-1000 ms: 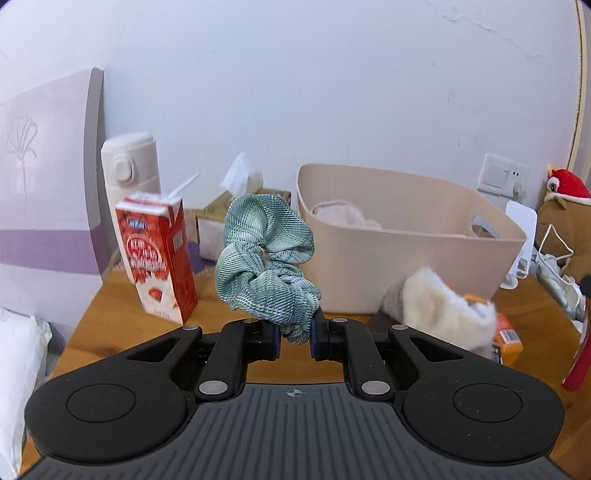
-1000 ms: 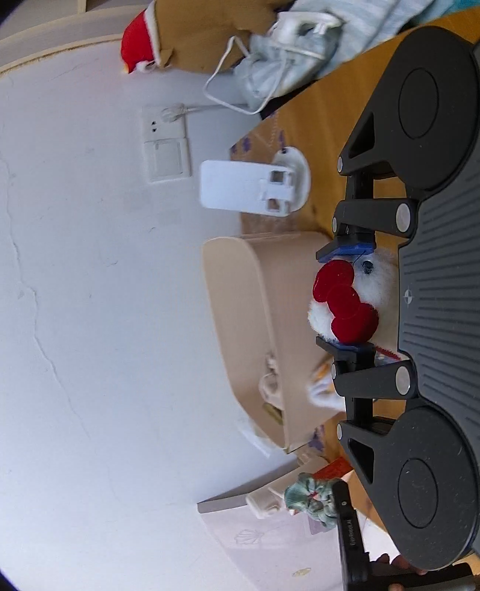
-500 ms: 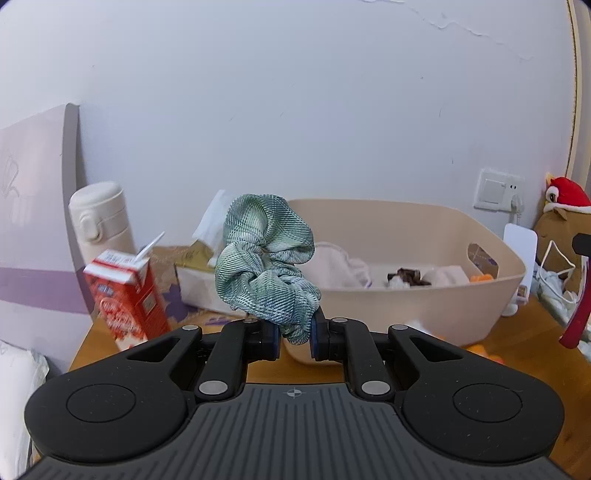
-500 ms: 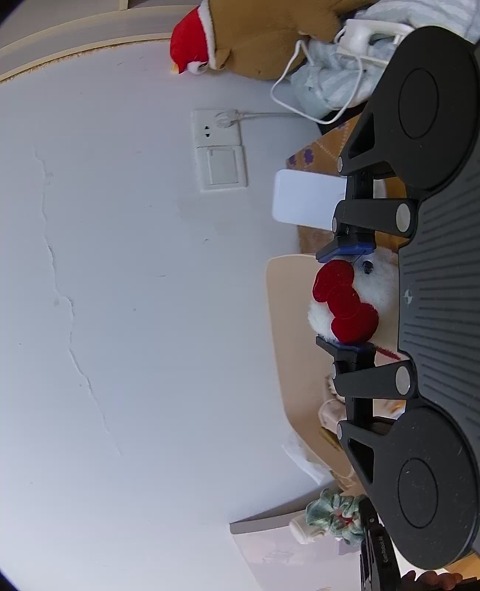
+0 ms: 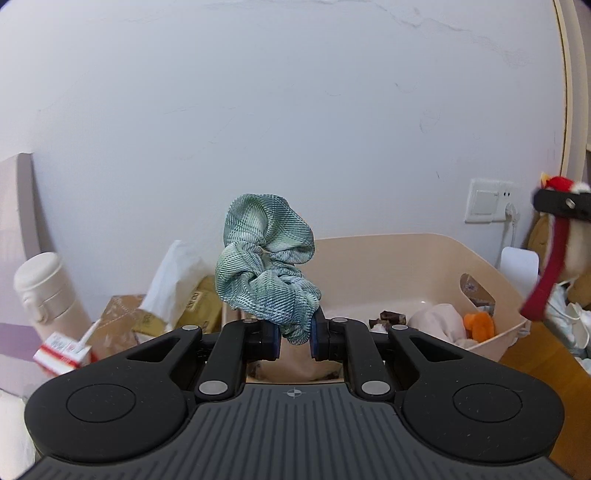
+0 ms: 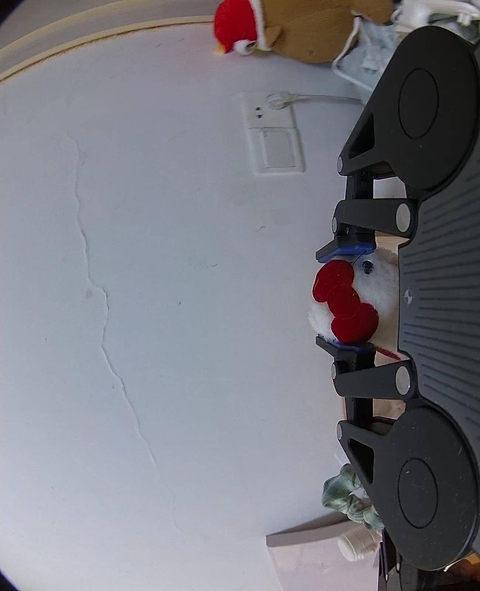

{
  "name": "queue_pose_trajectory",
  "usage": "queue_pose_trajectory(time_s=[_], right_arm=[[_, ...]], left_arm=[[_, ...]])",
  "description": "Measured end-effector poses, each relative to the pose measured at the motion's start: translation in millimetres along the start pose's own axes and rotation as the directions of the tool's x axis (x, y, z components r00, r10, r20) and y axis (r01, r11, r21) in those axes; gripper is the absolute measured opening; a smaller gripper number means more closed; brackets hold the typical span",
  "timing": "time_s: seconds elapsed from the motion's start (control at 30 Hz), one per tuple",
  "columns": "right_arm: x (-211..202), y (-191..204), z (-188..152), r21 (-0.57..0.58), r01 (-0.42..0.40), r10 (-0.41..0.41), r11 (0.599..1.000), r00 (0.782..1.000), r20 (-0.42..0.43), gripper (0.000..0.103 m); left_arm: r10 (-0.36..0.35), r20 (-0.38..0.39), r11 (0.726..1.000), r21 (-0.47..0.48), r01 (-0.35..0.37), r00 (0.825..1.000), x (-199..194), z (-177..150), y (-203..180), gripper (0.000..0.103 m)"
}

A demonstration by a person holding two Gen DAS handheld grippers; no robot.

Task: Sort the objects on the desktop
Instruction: 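Lift the green scrunchie and white plush toy up over the basket, then open both grippers to drop the items into the basket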

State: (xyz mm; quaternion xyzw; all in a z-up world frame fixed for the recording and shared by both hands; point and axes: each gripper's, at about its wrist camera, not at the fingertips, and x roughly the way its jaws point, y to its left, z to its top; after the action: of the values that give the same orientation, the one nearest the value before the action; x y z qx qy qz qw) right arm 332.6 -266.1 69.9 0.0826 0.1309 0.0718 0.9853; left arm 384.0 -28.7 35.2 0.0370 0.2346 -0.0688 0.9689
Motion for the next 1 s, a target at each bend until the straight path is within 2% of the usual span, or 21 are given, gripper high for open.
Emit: queue_pose_trajectory(time_s=[0.27,0.57,0.67,0.7,0.73,0.77,0.83,0.9,1.0], right_arm=[[56.4,23.1,-13.3,-0.166,0.031,-0.046,0.986,0.995,-0.088,0.038],[96.4,22.5,-34.9,-0.18,0.019,-0.059,0.984,0.973,-0.221,0.039],[100.8,26.5,-41.1,-0.204,0.009,-0.059,0.979,0.968,-0.242,0.05],[100.2,28.0,-42.6,-0.214,0.006,-0.058,0.977,0.969,-0.239,0.054],[99.2,29.8,-43.9,-0.228,0.01,-0.065,0.974,0.97,-0.234,0.057],[98.1,31.2,-44.1,-0.237,0.014,-0.07,0.971,0.971,-0.229,0.065],[93.0,33.9,-47.5,-0.245,0.018,-0.072,0.969,0.974,-0.215,0.075],[88.3,33.1,-44.8,-0.248,0.018,-0.071,0.969,0.976,-0.207,0.083],[85.2,32.8,-41.7,-0.253,0.026,-0.076,0.967,0.979,-0.188,0.093]], left_arm=[[-0.007,-0.07,0.999,0.043,0.01,0.998,37.7,0.0,-15.9,0.014],[0.001,-0.164,0.996,0.085,0.013,0.986,70.1,-8.3,-26.0,0.014],[-0.015,-0.184,0.997,0.067,0.027,0.983,74.4,-7.4,-24.3,0.017],[-0.018,-0.186,0.998,0.06,0.03,0.982,75.1,-7.2,-23.5,0.021],[-0.02,-0.186,0.998,0.054,0.031,0.982,75.1,-6.8,-22.3,0.036],[-0.016,-0.181,0.999,0.048,0.025,0.983,74.9,-6.8,-20.7,0.057],[0.009,-0.154,0.999,0.038,-0.003,0.988,72.2,-8.4,-18.8,0.082],[0.014,-0.132,0.999,0.036,-0.01,0.991,68.6,-9.5,-17.3,0.085],[0.005,-0.147,0.999,0.051,0.002,0.989,67.4,-10.5,-17.5,0.085]])
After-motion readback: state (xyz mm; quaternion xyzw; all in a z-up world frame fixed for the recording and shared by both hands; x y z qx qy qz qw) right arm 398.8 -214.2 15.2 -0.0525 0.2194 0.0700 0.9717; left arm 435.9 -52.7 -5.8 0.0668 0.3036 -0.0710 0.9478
